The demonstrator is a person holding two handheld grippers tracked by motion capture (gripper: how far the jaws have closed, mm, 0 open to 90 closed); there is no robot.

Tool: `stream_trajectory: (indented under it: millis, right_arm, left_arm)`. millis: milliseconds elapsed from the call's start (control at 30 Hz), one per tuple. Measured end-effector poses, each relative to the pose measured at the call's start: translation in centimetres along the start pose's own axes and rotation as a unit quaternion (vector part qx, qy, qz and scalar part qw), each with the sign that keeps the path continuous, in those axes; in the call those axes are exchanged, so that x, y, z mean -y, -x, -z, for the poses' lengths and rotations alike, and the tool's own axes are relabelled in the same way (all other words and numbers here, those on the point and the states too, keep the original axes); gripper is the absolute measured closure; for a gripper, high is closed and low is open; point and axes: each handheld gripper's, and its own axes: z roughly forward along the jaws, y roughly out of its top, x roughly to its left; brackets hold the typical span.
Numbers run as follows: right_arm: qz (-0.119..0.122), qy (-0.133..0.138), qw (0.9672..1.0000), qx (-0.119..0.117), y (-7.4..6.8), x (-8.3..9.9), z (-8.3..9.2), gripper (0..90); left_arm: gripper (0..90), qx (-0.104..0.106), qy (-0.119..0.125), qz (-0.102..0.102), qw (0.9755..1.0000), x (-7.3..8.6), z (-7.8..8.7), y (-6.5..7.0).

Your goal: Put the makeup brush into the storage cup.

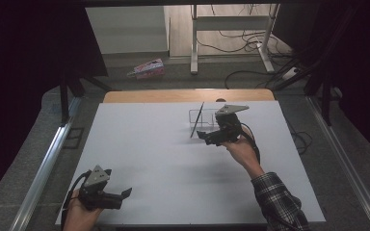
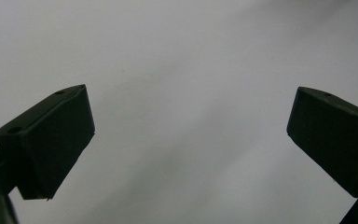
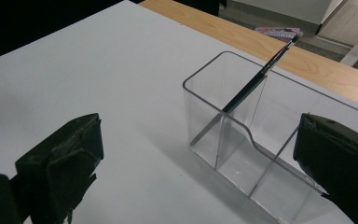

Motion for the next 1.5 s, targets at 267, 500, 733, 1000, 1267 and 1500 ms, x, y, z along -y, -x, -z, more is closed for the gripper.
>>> stream_trajectory:
  millis: [267, 500, 733, 1000, 1267, 1500]
  right_arm:
    - [0.001, 0.000, 1.0000, -0.004, -0.1, 0.8, 0.8, 0.6]
    - [0.004, -0.007, 1.0000, -0.001, -0.1, 1.5, 1.2, 0.5]
    - [0.001, -0.013, 0.9999, -0.003, -0.3, 2.4, 1.6, 0.5]
    - [0.007, -0.023, 0.9997, -0.007, -0.8, 3.3, 1.9, 0.5]
    - [0.013, -0.030, 0.9994, -0.014, -1.3, 3.8, 2.4, 0.9]
    - [0.018, -0.046, 0.9985, -0.021, -1.9, 4.7, 2.5, 0.8]
  left_arm:
    - [1.1, -0.001, -0.001, 0.000, 1.0000, 0.0, 0.0, 0.0]
    - [1.1, 0.000, 0.000, 0.000, 1.0000, 0.0, 0.0, 0.0]
    - [1.1, 0.001, 0.000, 0.000, 1.0000, 0.0, 0.0, 0.0]
    - [1.1, 0.002, -0.002, 0.000, 1.0000, 0.0, 0.0, 0.0]
    - [1.0, 0.005, 0.000, 0.004, 1.0000, 0.1, 0.0, -0.1]
    - [0.9, 0.007, 0.002, 0.009, 0.9999, 0.1, -0.1, -0.3]
